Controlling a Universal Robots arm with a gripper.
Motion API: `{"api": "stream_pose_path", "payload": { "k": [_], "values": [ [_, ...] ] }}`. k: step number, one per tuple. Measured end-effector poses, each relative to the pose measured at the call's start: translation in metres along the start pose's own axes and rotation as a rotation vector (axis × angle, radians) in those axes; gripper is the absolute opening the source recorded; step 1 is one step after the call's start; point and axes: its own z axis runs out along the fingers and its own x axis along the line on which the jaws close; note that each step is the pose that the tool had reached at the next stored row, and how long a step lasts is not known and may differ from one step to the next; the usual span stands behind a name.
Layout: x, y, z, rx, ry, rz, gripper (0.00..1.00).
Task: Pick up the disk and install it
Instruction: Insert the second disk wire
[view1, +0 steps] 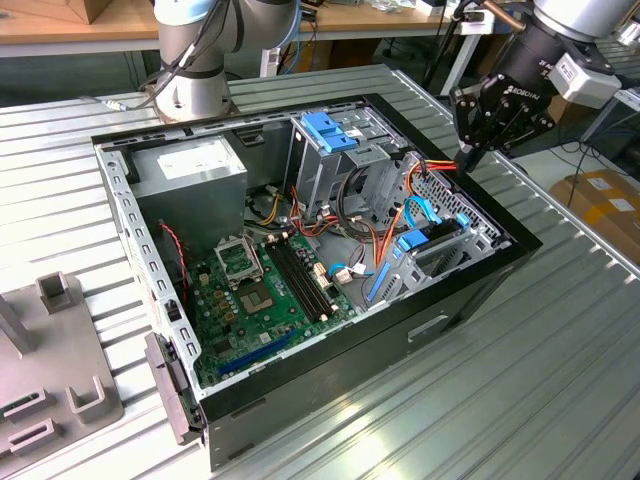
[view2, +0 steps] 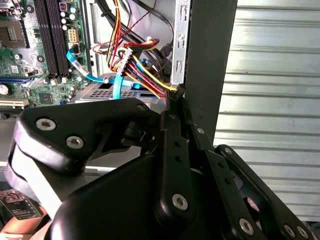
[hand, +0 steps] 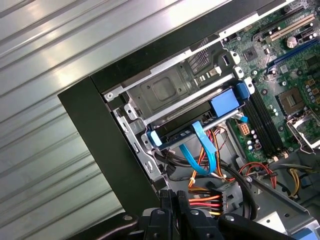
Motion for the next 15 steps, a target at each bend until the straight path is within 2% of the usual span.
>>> {"api": "stream_pose_path", "payload": {
  "k": [6, 12, 15],
  "values": [
    [0.0000, 0.0000, 0.0000, 0.0009, 0.0008, 0.019, 0.16],
    [0.0000, 0.0000, 0.0000, 0.0063, 0.0051, 0.128, 0.16],
    [0.0000, 0.0000, 0.0000, 0.0097, 0.0079, 0.197, 0.16]
  ]
}}
